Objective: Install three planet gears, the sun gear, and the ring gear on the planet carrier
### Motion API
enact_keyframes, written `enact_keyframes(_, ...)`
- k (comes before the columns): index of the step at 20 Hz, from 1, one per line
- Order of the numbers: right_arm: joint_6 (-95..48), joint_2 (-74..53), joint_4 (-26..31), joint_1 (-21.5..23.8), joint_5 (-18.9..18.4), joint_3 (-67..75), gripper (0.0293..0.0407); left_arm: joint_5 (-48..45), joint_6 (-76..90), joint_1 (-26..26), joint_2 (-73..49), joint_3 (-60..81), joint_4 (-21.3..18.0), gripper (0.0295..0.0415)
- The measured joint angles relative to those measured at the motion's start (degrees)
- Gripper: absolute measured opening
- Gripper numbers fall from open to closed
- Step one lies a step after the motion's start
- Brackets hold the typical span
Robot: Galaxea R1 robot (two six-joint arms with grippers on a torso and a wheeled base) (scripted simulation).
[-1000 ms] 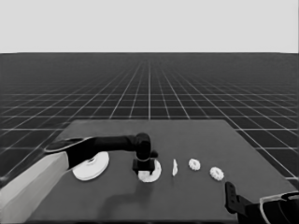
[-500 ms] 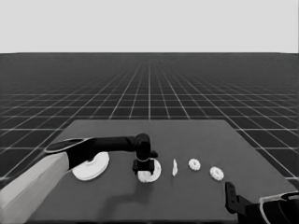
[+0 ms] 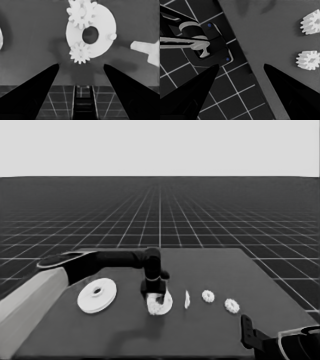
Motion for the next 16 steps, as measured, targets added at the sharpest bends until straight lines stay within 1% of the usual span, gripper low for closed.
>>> enact_keyframes(4, 0.0, 0.0, 0.0, 0.0, 0.0, 0.0, 0.0385, 0.0, -0.05, -0.34, -0.01, 0.06, -0.39, 0.0385)
enact_keyframes(5, 0.0, 0.0, 0.0, 0.0, 0.0, 0.0, 0.0385, -20.49, 27.66, -6.41, -15.27, 21.29, 2.42, 0.0408)
enact_keyframes(6, 0.0, 0.0, 0.0, 0.0, 0.0, 0.0, 0.0385, -32.99, 56.24, -12.45, -36.76, 35.7, 4.13, 0.041)
enact_keyframes(7, 0.0, 0.0, 0.0, 0.0, 0.0, 0.0, 0.0385, -40.31, 77.37, -15.9, -50.03, 44.2, 5.12, 0.0402)
enact_keyframes(8, 0.0, 0.0, 0.0, 0.0, 0.0, 0.0, 0.0385, -44.64, 89.8, -17.85, -57.56, 49.31, 5.7, 0.0394)
enact_keyframes(9, 0.0, 0.0, 0.0, 0.0, 0.0, 0.0, 0.0385, -47.18, 97.11, -18.98, -61.87, 52.34, 6.04, 0.0389)
enact_keyframes(11, 0.0, 0.0, 0.0, 0.0, 0.0, 0.0, 0.0385, -49.56, 103.95, -20.03, -65.79, 55.17, 6.35, 0.0385)
enact_keyframes(14, 0.0, 0.0, 0.0, 0.0, 0.0, 0.0, 0.0385, -50.56, 106.83, -20.49, -67.39, 56.34, 6.49, 0.0385)
enact_keyframes(15, 14.87, 4.11, 19.41, 14.43, -3.33, -13.65, 0.0396, -50.67, 107.13, -20.54, -67.55, 56.46, 6.5, 0.0385)
enact_keyframes(16, 22.4, 9.49, 25.7, 18.7, -7.69, -26.78, 0.0393, -50.73, 107.31, -20.56, -67.64, 56.53, 6.51, 0.0385)
